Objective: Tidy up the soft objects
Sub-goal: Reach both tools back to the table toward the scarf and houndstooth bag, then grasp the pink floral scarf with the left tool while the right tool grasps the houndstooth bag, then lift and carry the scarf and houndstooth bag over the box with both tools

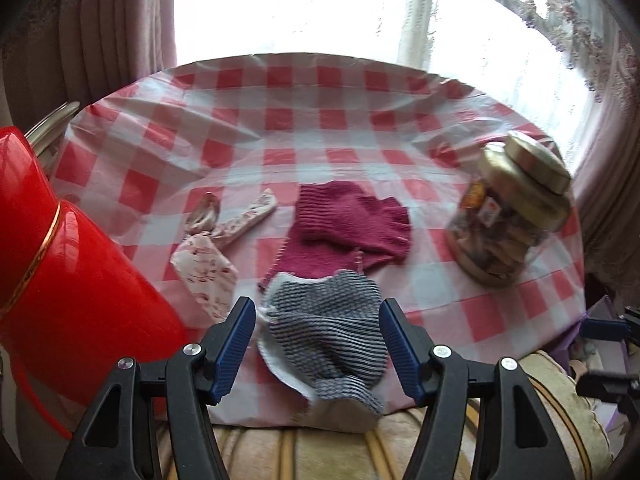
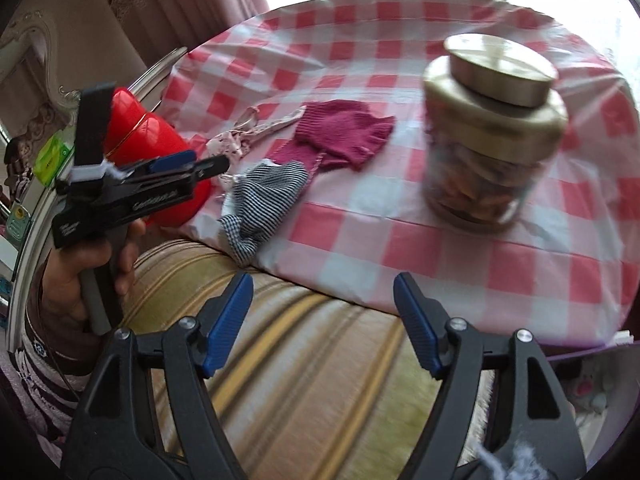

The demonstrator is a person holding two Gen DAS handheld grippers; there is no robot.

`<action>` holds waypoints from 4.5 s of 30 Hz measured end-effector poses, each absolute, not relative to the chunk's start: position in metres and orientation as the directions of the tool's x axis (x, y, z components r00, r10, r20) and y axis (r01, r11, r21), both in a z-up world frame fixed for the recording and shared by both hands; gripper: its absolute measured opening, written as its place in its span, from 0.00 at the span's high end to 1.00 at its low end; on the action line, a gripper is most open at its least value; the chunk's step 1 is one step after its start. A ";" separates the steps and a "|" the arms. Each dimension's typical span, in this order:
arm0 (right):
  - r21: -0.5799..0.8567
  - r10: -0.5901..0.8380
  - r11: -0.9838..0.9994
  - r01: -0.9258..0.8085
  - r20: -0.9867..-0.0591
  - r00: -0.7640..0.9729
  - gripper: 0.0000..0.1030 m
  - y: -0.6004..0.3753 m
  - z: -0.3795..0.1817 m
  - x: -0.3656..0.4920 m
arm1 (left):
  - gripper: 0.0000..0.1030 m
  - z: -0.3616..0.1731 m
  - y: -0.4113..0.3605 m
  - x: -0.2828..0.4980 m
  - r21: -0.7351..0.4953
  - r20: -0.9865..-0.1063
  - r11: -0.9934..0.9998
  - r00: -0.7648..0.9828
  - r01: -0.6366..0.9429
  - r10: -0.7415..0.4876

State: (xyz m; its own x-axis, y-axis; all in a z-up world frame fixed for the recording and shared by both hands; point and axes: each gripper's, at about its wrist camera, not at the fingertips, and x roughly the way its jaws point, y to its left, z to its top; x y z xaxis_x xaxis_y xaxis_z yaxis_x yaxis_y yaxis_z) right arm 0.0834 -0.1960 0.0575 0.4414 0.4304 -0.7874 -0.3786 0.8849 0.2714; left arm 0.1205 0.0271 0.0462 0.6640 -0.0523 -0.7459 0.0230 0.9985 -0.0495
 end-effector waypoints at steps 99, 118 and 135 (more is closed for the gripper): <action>0.360 0.471 0.874 -0.326 -0.792 0.388 0.83 -0.075 -0.018 0.184 | 0.81 0.009 0.056 0.199 0.179 -0.730 0.953 0.617 -0.245 0.295; 0.363 0.479 0.875 -0.322 -0.750 0.457 0.83 -0.104 0.027 0.142 | 0.81 0.029 0.036 0.154 0.131 -0.712 0.966 0.657 -0.223 0.248; 0.356 0.458 0.888 -0.289 -0.719 0.522 0.83 -0.141 0.056 0.102 | 0.81 0.045 0.011 0.119 0.113 -0.693 0.979 0.693 -0.169 0.199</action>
